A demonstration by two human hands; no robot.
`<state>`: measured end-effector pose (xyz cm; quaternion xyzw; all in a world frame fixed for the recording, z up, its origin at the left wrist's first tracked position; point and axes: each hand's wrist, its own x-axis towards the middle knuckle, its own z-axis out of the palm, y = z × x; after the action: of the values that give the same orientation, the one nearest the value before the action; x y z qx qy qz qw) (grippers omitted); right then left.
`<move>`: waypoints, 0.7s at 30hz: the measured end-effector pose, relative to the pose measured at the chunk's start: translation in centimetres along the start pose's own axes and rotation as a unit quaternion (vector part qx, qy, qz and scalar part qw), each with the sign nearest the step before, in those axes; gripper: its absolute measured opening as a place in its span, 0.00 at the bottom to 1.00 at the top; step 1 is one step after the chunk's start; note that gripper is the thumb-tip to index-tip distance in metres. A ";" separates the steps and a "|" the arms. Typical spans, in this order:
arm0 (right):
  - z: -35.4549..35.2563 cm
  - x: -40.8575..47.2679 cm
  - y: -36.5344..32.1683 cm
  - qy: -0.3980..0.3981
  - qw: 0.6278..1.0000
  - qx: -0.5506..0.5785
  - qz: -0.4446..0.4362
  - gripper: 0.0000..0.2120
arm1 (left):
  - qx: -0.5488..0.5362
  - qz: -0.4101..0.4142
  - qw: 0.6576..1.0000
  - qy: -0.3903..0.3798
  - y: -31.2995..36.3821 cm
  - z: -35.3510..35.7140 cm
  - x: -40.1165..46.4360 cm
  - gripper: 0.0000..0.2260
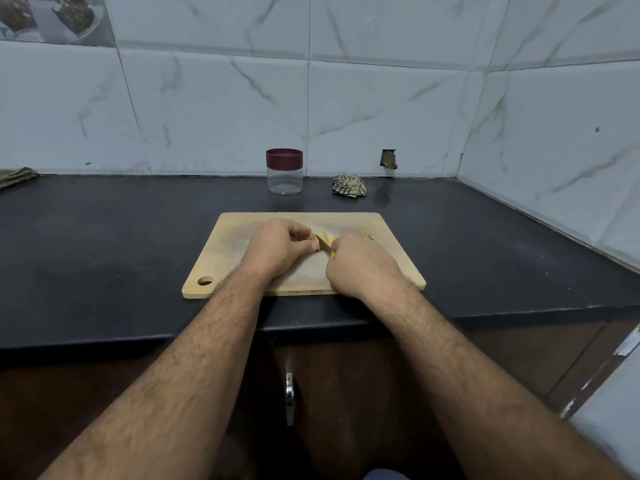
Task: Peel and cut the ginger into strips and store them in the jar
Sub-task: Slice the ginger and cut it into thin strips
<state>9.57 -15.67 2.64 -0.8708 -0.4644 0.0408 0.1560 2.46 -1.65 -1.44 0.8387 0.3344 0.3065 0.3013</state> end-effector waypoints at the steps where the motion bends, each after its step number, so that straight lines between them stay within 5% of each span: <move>1: -0.1 0.2 -0.2 -0.005 1.000 -0.005 0.003 0.14 | -0.001 -0.001 1.000 -0.002 0.0 0.0 0.0 0.05; 21: -0.1 -0.3 0.4 0.044 0.999 0.014 -0.028 0.09 | 0.022 0.005 1.000 -0.006 0.4 -0.1 -0.1 0.10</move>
<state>9.76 -16.20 2.60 -0.8561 -0.4805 0.0043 0.1900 2.50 -1.91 -1.17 0.8487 0.3350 0.2959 0.2827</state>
